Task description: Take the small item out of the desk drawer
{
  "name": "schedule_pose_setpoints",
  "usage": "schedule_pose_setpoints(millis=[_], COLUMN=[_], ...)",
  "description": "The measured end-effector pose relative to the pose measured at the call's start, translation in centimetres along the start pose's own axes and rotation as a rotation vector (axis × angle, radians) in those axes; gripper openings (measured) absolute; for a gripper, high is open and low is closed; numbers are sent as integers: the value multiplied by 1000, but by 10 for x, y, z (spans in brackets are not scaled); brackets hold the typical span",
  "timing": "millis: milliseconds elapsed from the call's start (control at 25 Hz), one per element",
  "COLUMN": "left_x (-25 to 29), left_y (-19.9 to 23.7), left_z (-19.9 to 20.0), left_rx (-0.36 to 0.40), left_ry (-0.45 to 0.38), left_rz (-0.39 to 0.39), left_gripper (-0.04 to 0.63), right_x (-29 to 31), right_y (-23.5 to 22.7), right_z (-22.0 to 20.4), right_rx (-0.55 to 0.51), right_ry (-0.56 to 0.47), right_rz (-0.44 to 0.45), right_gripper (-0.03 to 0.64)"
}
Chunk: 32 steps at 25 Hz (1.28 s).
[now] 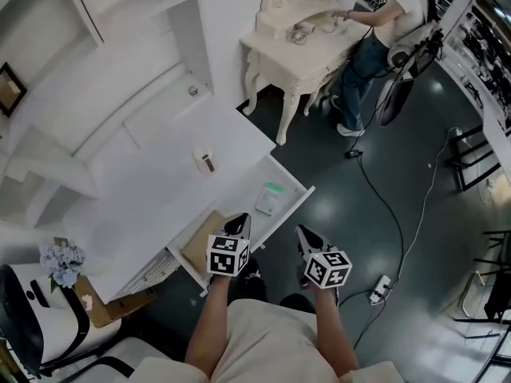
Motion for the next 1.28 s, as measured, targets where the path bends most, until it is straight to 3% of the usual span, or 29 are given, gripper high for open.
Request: schedule_pose_setpoints(millis=[240,440,800,1280], left_x=[28,53,102,154], left_y=[6,-4,-5,10], left_z=[12,18,4,-25], left_rx=[1,10,43,67], left_ry=[29,56,101,212], left_rz=[9,-14,23,49], left_gripper=[17,17,17,18], right_x=[25,32,47,61], right_y=[-22,-58,-102,-127], right_z=[13,20,17,-9], right_rx=[-68,-60,-134,-118], right_ry=[48,58,110,195], right_rz=[1,-12,34,43], right_gripper=[25,25,25,25])
Point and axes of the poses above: the fingertips, and each gripper's own axes: x forward along the fingers, y to its left, z out of its top, the point moved 4 cm from there along -x, backward along the fingers, and after that the axes turned 12 degrees about -x, right-handed, at the moved point
